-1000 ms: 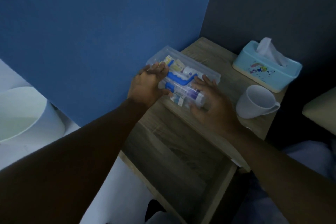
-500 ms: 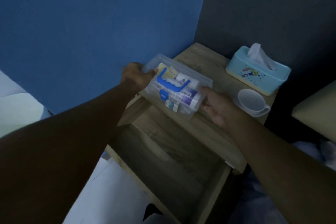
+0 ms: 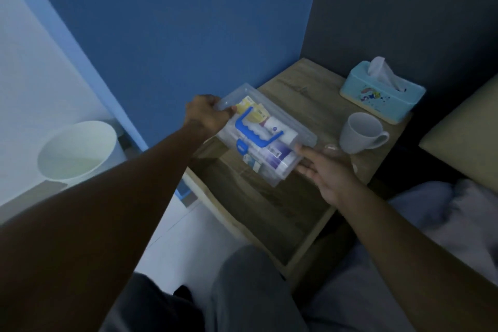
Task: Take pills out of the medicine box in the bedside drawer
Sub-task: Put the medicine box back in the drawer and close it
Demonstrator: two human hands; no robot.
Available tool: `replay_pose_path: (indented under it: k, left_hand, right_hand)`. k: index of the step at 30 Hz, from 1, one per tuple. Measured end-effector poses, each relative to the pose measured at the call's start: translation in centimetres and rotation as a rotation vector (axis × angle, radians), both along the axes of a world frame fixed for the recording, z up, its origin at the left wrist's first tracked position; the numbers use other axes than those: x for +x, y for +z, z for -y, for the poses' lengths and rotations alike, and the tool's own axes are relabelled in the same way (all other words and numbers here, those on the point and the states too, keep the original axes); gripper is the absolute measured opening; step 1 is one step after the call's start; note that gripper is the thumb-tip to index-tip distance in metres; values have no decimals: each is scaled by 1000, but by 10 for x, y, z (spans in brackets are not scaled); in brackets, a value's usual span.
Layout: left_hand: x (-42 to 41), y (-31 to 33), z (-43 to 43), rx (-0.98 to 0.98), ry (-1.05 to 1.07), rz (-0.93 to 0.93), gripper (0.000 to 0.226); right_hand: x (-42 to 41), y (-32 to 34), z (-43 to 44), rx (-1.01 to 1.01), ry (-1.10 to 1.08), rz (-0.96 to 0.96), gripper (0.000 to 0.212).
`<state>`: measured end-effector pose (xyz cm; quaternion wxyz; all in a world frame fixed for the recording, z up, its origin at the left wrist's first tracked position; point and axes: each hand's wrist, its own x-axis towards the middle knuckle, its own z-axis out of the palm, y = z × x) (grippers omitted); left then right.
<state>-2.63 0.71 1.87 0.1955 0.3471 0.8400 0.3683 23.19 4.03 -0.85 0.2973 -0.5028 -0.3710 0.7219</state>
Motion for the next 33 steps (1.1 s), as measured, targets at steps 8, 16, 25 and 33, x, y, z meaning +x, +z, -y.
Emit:
replay_pose_path:
  k: [8,16,25,33]
  left_hand:
    - [15,-38,43,-203,-70,-11,67]
    - [22,-105,47,-259,-117,234,44]
    - [25,-158,26,-256,-118,332,41]
    - [24,-168,16,-279,-70,370,45]
  right_hand:
    - [4,-43,61,-129,-28,58,38]
    - [-3,-104,65,-190,-35,193,34]
    - [-17,-159,47,-260,-107,313,31]
    - [-19,-175,47,-197,-101,409,36]
